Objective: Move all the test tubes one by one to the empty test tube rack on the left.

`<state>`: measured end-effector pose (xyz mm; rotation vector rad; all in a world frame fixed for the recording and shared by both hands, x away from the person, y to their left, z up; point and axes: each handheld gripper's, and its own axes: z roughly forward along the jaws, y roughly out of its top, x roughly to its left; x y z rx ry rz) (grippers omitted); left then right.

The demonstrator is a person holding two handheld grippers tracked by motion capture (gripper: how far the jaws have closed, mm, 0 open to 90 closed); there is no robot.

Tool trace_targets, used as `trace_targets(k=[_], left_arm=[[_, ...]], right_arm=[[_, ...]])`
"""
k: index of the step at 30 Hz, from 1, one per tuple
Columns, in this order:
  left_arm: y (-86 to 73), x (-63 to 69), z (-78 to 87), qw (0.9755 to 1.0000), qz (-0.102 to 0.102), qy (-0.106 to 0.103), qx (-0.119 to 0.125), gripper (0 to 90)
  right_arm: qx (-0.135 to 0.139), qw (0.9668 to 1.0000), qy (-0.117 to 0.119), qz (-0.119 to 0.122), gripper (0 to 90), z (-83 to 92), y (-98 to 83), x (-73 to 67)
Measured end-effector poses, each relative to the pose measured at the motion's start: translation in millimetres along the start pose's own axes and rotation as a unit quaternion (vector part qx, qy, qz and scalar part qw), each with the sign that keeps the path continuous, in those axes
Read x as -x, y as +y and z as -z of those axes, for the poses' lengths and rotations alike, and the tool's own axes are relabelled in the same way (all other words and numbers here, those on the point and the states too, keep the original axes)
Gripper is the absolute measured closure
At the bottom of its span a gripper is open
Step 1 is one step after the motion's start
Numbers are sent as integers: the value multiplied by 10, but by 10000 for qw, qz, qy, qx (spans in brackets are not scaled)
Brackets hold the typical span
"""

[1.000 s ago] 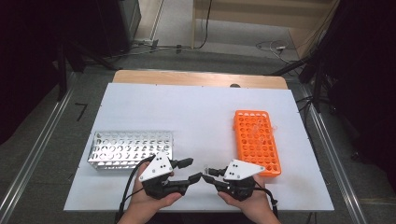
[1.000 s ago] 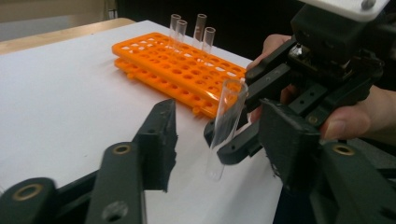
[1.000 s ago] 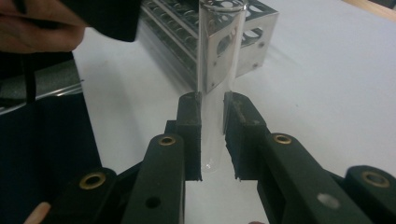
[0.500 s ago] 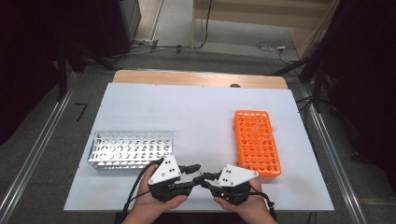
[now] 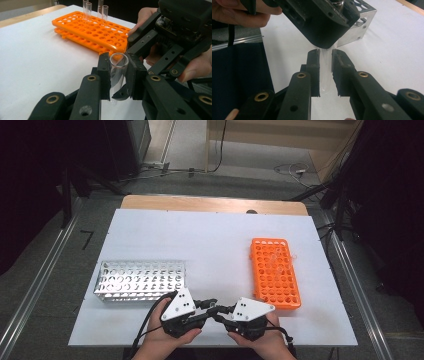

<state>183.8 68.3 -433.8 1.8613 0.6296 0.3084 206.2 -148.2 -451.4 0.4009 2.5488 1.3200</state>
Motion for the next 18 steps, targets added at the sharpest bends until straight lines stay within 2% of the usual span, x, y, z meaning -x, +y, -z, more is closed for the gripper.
trace_targets(k=[6,7,9,11,13,14,16,18], left_arm=[[12,-11,23,10000,1,48,62,754],[15,-19,34,10000,2,76,64,755],[17,-44,55,9999,60,116,109,755],[21,-74,76,9998,87,155,122,755],[22,-99,93,9996,112,222,150,755],[27,-114,101,9994,131,263,158,755],[42,-141,125,9993,153,315,159,756],[60,-173,158,9992,150,339,165,755]], right_arm=[[156,9999,6,-50,719,9,-13,14],[241,9996,-21,-135,646,30,-28,33],[295,9994,-42,-168,617,43,-36,54],[406,9987,-24,-312,579,79,-51,106],[538,9974,-136,-452,527,145,-70,183],[538,9974,-136,-452,527,145,-70,183],[615,9964,-243,-538,453,212,-93,260],[628,9961,-268,-566,426,232,-100,285]])
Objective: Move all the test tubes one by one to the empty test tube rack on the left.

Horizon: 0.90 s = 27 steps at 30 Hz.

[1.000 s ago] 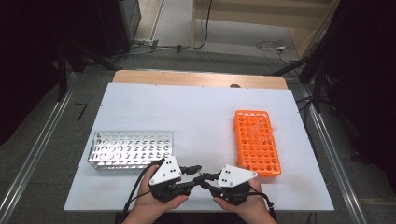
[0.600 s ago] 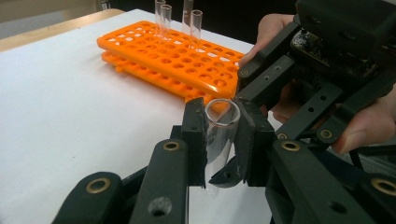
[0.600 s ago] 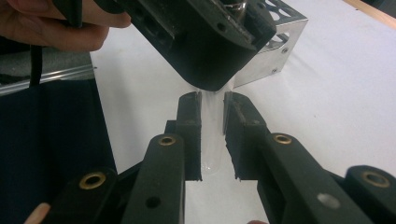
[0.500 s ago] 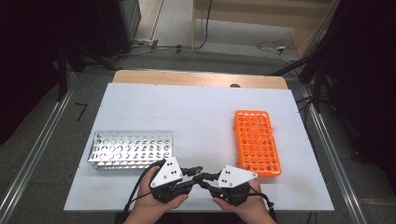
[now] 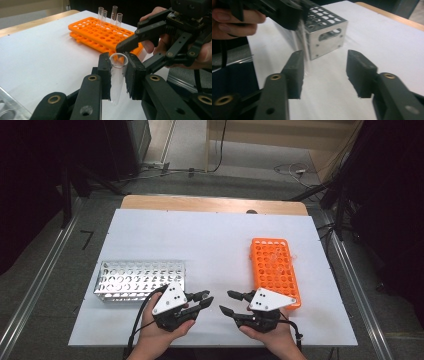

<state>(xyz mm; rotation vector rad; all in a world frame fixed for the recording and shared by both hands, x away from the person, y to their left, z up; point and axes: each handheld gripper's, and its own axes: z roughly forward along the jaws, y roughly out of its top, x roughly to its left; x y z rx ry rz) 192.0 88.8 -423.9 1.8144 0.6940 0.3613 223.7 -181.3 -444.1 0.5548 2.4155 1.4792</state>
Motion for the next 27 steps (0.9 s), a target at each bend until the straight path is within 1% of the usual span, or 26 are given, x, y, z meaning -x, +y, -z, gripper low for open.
trace_targets(k=[4,6,7,9,13,16,17,18,22,27], left_arm=[[45,-102,51,9999,94,143,13,756],[80,-167,84,9996,178,195,25,755],[100,-197,103,9995,191,248,27,755],[141,-256,137,9991,207,356,57,756],[214,-382,182,9985,212,507,65,756],[259,-468,194,9976,239,645,53,756],[272,-495,197,9973,229,699,27,755],[284,-521,197,9970,220,744,15,756],[318,-639,205,9956,272,893,-12,756],[338,-767,212,9944,343,995,-18,755]], right_arm=[[56,9998,-129,-140,312,86,-1,103],[114,9996,-140,-232,257,136,-5,163],[135,9995,-131,-246,217,161,-9,194],[167,9991,-176,-348,148,218,-21,253],[221,9979,-342,-498,1,333,-53,366],[243,9972,-404,-578,0,418,-95,440],[233,9970,-464,-571,0,447,-112,456],[229,9970,-473,-568,0,475,-130,475],[203,9963,-577,-611,0,596,-205,549],[239,9947,-682,-734,0,723,-288,645]])
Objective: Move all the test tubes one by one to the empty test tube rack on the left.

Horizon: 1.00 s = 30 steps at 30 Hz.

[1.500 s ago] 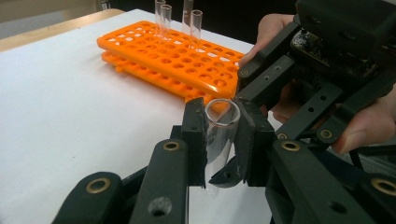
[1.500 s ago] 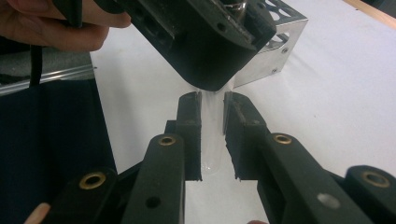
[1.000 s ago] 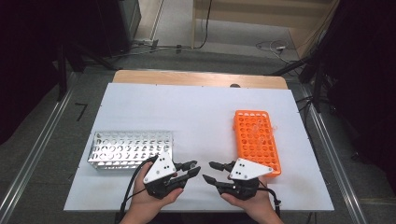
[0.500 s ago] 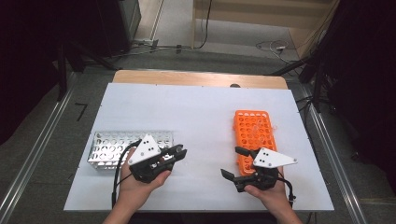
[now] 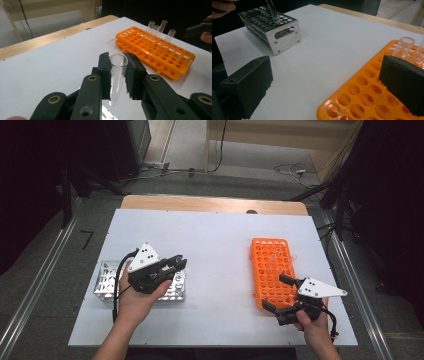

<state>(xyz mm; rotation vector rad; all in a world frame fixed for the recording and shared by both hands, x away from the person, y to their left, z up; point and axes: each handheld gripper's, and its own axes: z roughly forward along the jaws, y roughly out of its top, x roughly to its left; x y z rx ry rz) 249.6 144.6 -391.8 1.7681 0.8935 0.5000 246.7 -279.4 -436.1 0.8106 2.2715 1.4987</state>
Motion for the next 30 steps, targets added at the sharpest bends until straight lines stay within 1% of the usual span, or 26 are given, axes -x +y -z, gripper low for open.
trace_targets(k=[4,7,11,17,21,23,28,30], left_arm=[[29,-84,-26,10000,74,61,-25,755],[70,-133,-36,9997,47,226,-60,756],[116,-203,-59,9994,27,322,-104,756],[115,-276,-137,9988,10,427,-243,756],[89,-297,-197,9982,-26,500,-318,756],[77,-298,-223,9981,-32,510,-343,756],[36,-282,-295,9969,-160,584,-494,755],[14,-283,-315,9968,-148,583,-520,756]], right_arm=[[33,9999,-125,-47,0,62,-45,97],[64,9997,-186,-147,0,98,-85,187],[45,9994,-269,-210,0,125,-122,261],[82,9991,-336,-255,0,161,-130,294],[132,9987,-371,-316,0,173,-136,310],[142,9986,-405,-309,0,177,-139,316],[139,9985,-432,-314,0,182,-142,325],[137,9985,-439,-312,0,181,-143,324]])
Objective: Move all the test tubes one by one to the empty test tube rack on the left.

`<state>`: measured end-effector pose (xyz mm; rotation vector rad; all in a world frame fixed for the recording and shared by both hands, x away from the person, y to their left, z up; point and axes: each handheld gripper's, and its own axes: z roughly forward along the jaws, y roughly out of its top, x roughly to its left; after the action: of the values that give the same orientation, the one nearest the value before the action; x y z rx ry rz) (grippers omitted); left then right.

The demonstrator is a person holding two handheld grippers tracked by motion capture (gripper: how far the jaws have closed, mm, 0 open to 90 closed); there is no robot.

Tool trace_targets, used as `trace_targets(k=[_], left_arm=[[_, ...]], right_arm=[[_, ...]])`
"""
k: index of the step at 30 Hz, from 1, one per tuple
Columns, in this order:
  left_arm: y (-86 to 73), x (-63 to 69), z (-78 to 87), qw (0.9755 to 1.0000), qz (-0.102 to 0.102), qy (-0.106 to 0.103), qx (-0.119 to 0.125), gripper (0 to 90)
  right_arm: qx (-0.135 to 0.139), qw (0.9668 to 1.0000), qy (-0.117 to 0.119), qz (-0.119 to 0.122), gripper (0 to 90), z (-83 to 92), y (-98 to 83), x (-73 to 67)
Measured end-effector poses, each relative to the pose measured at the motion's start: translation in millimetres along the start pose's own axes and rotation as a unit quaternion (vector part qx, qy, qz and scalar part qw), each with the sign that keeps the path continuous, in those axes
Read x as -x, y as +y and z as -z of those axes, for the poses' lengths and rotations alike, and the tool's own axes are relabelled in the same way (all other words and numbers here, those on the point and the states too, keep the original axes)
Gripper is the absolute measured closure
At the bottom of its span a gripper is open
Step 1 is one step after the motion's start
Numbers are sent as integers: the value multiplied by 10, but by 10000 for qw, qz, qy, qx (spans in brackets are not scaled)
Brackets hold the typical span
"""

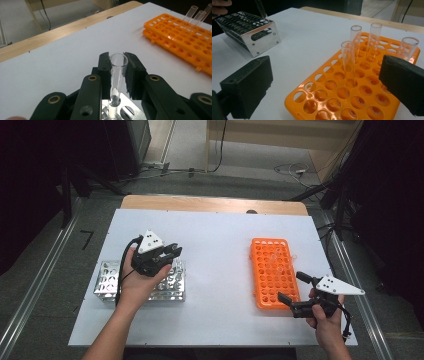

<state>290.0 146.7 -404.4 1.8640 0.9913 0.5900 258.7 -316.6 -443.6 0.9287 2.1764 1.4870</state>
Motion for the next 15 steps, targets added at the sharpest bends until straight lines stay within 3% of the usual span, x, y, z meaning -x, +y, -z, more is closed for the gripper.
trace_targets(k=[12,15], left_arm=[[-110,6,-101,9999,47,-3,-141,755],[-131,26,-127,9998,-24,11,-212,755]], right_arm=[[25,10000,-27,7,0,3,3,-2],[3,10000,-27,5,0,0,1,-4]])
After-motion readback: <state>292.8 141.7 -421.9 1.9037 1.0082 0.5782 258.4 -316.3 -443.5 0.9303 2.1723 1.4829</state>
